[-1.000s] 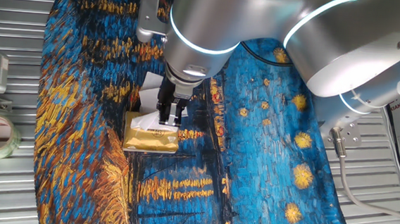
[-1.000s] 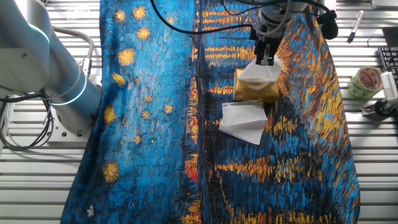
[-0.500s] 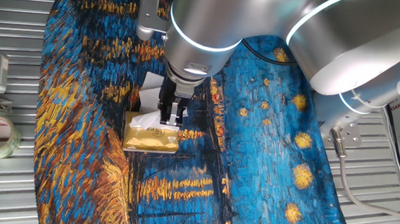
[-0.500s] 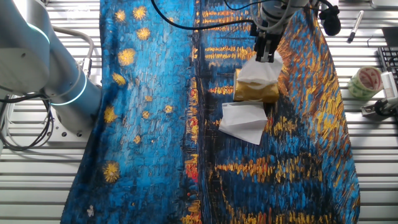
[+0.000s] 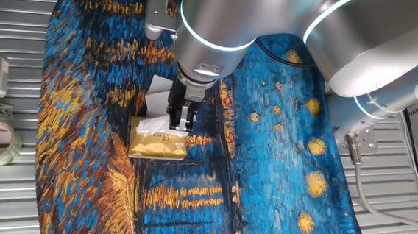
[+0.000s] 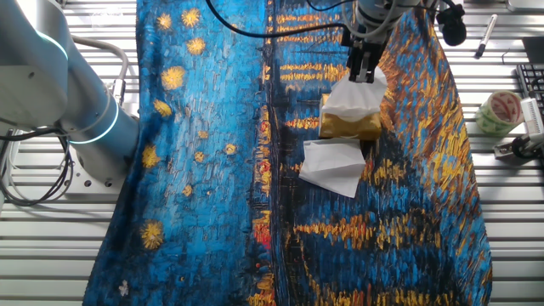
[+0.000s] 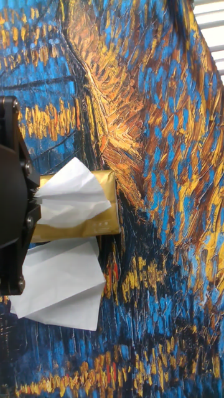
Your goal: Pull out a napkin
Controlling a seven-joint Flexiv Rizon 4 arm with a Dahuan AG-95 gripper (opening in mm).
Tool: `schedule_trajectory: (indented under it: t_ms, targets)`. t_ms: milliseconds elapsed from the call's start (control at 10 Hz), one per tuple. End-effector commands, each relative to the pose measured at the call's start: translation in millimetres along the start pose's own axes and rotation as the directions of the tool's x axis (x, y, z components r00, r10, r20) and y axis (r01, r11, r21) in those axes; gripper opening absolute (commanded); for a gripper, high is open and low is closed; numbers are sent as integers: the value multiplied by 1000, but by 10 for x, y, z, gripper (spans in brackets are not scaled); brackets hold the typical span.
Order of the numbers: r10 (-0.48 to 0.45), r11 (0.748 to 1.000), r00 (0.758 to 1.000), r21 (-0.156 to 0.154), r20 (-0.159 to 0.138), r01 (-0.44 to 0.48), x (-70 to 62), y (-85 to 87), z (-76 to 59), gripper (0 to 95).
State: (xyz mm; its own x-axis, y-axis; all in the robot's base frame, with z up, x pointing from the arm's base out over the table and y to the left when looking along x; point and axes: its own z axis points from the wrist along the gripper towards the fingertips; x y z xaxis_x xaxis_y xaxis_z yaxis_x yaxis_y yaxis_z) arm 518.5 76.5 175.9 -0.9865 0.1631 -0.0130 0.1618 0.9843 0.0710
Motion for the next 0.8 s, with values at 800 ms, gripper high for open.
schedule_trajectory:
  t_ms: [800]
  targets:
    - [11,1000,1000,-1,-11,-11,47,43,-104,0]
